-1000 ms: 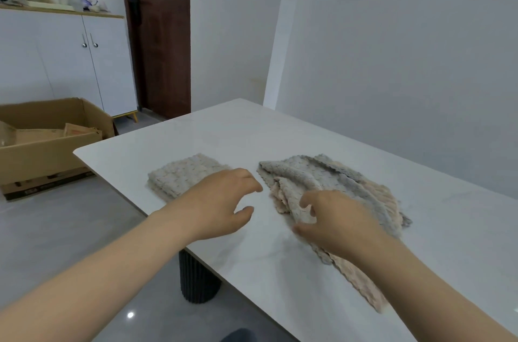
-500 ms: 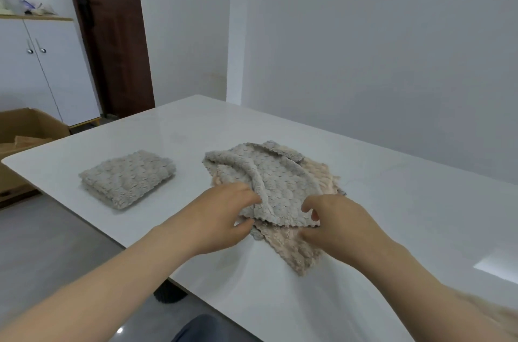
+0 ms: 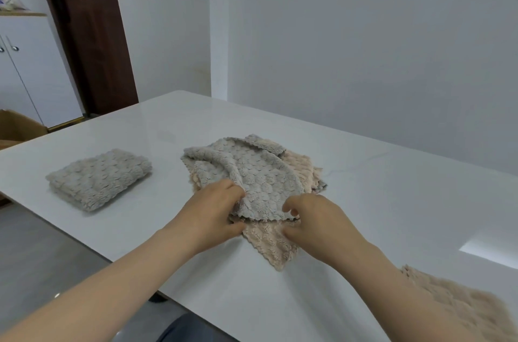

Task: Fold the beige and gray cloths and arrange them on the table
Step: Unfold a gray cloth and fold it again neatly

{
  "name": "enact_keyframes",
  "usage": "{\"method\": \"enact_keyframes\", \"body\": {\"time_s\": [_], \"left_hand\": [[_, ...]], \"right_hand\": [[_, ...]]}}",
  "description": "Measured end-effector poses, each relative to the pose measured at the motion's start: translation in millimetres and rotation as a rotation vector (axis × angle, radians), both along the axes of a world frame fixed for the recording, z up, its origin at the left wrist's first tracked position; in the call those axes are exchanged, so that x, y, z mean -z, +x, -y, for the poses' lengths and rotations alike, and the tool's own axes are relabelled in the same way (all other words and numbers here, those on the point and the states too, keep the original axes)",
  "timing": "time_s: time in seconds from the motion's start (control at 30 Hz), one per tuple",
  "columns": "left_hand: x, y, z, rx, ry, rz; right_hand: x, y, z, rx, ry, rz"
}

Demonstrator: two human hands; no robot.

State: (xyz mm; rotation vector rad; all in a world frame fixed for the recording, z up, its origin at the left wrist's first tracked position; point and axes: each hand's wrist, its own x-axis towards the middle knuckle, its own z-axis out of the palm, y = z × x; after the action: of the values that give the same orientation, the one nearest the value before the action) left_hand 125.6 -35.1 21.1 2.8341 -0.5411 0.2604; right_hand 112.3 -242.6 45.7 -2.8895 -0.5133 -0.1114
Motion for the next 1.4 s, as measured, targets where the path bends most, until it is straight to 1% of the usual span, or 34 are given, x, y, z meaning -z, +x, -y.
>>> {"method": "enact_keyframes", "body": {"time_s": [0.17, 0.43, 0.63, 0.8, 0.97, 1.13, 1.4], "left_hand": [[5.2, 7.9, 3.6, -0.031, -0.026, 0.004], [7.6, 15.4, 4.6, -0.025, -0.038, 0.067], [3.9, 15.3, 2.0, 0.001, -0.109, 0.141], [-11.1, 14.6, -1.9, 0.014, -0.174, 0.2], [-33.3, 15.1, -6.6, -0.001, -0.22, 0.288], [-65.5, 9.8, -10.5, -0.028, -0.273, 0.391], [-100.7, -7.6, -14.1, 0.003, -0.251, 0.499]], "right_hand": [[4.4, 11.3, -8.4, -0.021, -0.001, -0.014], [15.1, 26.2, -19.8, -0.057, -0.098, 0.012], [17.8, 34.4, -23.7, -0.064, -0.077, 0.071], [1.3, 38.3, -13.1, -0.038, 0.003, 0.176], [-30.1, 33.6, -5.9, -0.041, 0.152, 0.284], [-66.0, 24.0, 0.1, -0.063, 0.225, 0.402], [-114.6, 9.0, 15.5, -0.051, 0.388, 0.557]]}}
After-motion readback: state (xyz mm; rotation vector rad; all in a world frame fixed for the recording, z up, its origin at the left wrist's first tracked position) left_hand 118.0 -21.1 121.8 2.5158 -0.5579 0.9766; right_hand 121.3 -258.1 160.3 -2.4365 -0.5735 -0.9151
